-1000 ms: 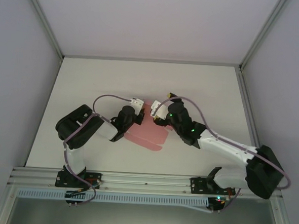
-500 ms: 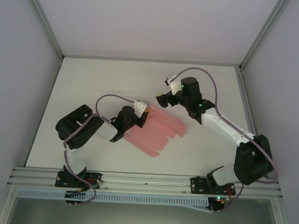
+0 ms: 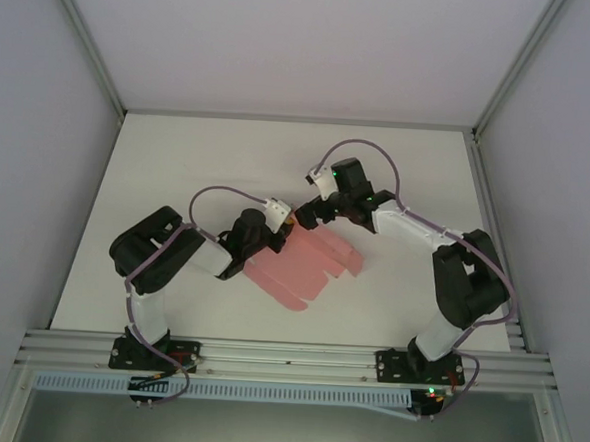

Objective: Assemble paper box

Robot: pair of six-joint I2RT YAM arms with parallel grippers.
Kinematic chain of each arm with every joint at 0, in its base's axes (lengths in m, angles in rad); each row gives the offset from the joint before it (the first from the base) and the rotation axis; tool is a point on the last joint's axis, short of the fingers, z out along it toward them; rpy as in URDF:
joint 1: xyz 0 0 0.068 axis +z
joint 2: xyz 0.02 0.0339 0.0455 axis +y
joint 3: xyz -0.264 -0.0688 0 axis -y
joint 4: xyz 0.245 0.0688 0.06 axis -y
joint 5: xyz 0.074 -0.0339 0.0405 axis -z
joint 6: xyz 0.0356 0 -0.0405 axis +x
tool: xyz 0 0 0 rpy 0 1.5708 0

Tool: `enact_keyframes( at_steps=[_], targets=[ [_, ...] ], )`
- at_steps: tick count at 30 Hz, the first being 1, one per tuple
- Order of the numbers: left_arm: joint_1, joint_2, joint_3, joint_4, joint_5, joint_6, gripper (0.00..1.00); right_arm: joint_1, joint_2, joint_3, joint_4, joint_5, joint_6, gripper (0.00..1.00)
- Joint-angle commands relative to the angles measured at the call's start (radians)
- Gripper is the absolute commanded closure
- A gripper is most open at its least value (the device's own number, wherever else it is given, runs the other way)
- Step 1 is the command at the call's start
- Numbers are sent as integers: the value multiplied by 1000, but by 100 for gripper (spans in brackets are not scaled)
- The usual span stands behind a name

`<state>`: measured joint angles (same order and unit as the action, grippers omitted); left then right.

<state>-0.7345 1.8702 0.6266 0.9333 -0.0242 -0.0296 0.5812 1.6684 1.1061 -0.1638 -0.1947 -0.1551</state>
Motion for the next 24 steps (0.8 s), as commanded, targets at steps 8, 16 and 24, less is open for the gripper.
enact_keyframes(
  at_steps=[8,16,24],
  targets=[
    [-3,-86,-28,-56,-3,12,76,55,36,-78,-81,126,-29,0],
    [-3,-74,7,-73,-110,1,100,63,29,-82,-71,135,-28,0],
    [-5,-85,-24,-44,-236,-12,100,64,-41,-88,-26,182,33,0]
  ],
)
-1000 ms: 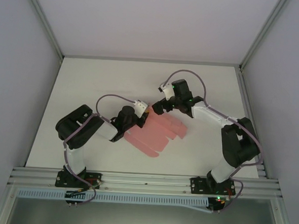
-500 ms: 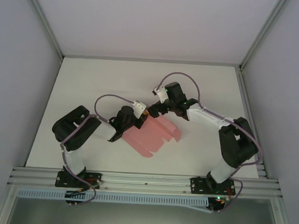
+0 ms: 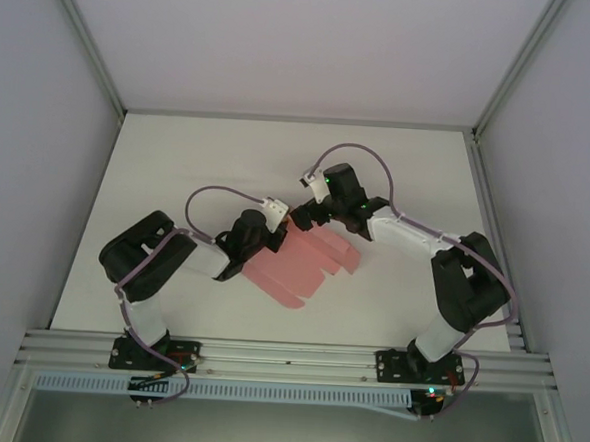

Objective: Assemble paper box

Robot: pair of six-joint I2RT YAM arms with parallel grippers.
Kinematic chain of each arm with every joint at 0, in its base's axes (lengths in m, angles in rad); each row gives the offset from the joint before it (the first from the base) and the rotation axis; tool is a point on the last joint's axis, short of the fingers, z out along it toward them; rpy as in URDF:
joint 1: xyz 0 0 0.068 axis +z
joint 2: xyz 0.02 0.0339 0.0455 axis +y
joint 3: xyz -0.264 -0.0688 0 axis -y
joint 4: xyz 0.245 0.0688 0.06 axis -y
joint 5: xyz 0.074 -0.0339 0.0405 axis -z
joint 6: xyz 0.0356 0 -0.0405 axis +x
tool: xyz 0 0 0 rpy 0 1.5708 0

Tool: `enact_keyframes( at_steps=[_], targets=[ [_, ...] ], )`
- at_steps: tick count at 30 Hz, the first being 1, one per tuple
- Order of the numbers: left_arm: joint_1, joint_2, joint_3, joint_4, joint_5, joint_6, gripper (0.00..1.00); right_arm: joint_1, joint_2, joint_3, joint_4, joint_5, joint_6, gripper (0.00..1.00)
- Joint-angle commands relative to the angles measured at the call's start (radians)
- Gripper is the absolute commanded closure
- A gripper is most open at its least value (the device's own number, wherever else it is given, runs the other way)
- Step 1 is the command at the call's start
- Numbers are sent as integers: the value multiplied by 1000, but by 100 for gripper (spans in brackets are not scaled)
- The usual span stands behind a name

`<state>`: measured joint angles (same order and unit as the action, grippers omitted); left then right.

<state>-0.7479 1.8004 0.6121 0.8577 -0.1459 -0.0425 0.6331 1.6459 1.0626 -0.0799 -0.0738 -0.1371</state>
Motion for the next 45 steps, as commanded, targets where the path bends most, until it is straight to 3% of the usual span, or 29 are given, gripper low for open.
enact_keyframes(
  at_steps=[1,7,10,15,20,26,32,35,38,45],
  targets=[
    [8,-34,-12,24,-123,-14,100,11,-49,-43,-101,78,33,0],
    [8,-173,24,-135,-227,-113,100,-4,-322,-58,-95,258,125,0],
    [9,-226,63,-257,-247,-139,100,-27,-447,-87,-148,268,116,0],
    [9,-286,75,-283,-211,-156,100,-88,-570,-138,-234,236,118,0],
    [8,-318,102,-315,-153,-181,100,-122,-531,-164,-239,115,114,0],
    [10,-358,108,-344,-123,-217,100,-123,-411,-163,-195,65,120,0],
    [7,-353,107,-332,-61,-233,100,-122,-391,-229,113,-53,204,0],
    [7,-336,118,-348,-60,-258,100,-121,-396,-277,277,-55,285,0],
    [8,-332,111,-328,-54,-298,100,-114,-395,-282,303,-40,340,0],
    [17,-338,123,-378,-105,-354,100,-106,-536,-373,131,84,419,0]
  ],
)
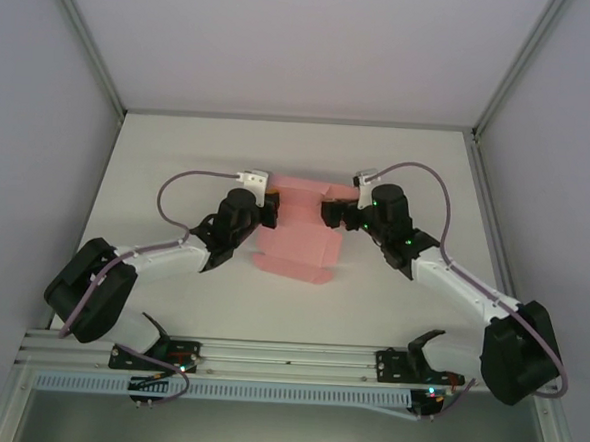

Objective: Assemble paper box

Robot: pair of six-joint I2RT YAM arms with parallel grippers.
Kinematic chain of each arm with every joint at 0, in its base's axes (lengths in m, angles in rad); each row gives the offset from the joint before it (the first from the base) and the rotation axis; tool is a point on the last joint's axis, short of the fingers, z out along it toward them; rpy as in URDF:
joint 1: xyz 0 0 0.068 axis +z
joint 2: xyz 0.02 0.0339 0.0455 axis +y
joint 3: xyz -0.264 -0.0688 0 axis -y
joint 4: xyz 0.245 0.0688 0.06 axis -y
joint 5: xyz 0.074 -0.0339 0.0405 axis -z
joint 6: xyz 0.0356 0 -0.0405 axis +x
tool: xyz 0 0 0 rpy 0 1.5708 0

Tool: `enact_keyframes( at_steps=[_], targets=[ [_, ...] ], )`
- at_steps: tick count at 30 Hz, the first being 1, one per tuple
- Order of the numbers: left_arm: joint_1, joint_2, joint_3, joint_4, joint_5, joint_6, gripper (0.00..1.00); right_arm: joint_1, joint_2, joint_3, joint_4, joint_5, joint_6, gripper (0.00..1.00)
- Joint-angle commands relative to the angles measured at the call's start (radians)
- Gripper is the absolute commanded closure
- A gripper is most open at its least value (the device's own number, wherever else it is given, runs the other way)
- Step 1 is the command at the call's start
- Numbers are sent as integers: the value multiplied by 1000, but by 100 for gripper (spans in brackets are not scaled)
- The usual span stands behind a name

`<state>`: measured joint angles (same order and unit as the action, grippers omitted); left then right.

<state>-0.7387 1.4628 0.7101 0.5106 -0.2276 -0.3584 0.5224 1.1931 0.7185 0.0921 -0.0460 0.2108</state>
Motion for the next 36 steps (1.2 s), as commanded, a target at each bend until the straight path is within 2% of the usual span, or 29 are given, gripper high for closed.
enact_keyframes(
  at_steps=[1,6,10,16,19,23,30,36],
  targets=[
    [12,-5,20,-31,-24,-43,100,5,-123,-41,-96,65,82,0],
    [28,-25,-1,-29,-24,-62,100,5,-297,-146,-257,104,163,0],
    [30,-40,-9,-35,-14,-61,100,2,-361,-249,-274,137,231,0],
    [30,-70,-33,-17,38,-28,100,-2,-306,-259,-206,192,234,0],
    [30,-88,-47,-14,54,-21,100,-1,-255,-218,-214,275,225,0],
    [31,-102,-58,-12,63,-5,100,-2,-196,-140,-227,311,165,0],
    [32,-81,-49,-16,67,-12,100,5,-116,-82,-128,93,146,0],
    [30,-69,-49,-5,82,-23,100,39,-67,-79,-33,52,154,0]
  ],
)
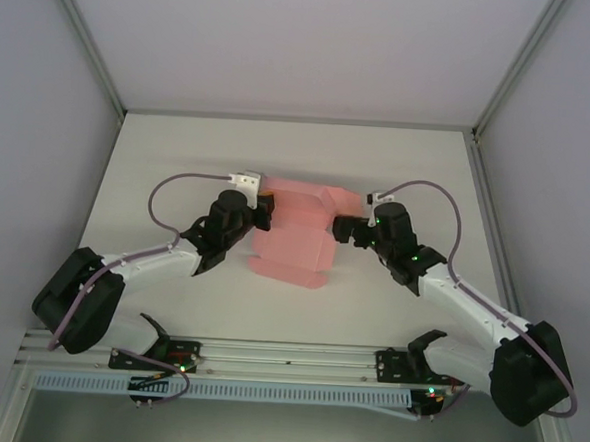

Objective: Assemble paper box

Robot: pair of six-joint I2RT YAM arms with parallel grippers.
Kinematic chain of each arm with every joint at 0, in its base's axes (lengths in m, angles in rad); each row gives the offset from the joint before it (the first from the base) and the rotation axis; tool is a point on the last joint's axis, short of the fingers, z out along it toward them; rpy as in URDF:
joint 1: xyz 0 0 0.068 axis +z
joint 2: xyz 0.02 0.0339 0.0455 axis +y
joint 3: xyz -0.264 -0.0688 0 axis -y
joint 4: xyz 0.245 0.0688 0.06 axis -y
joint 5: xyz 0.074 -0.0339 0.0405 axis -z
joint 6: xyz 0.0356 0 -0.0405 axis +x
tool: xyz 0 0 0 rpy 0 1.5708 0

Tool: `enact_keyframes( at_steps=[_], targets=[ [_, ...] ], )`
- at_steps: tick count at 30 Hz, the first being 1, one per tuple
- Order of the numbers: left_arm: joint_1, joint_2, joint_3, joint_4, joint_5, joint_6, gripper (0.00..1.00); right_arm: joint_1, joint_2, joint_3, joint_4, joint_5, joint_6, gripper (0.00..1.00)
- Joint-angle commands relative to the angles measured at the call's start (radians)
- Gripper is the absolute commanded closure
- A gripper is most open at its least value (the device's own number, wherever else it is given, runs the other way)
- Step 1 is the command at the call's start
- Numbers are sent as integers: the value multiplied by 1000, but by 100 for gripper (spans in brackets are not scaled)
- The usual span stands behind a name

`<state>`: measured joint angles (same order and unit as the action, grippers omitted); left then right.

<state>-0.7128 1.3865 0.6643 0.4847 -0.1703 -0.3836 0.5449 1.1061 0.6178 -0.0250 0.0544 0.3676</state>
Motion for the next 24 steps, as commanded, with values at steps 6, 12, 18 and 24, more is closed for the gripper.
enact_keyframes(
  at_steps=[6,12,18,24],
  targets=[
    [5,31,9,24,44,-14,100,100,141,83,95,76,-17,0],
    [5,32,6,16,29,-25,100,153,185,142,-25,285,-11,0],
    [20,29,2,-15,-19,-19,100,154,0,60,-27,259,8,0],
    [60,26,-14,-29,-21,-9,100,133,-228,-23,-76,242,16,0]
  ],
)
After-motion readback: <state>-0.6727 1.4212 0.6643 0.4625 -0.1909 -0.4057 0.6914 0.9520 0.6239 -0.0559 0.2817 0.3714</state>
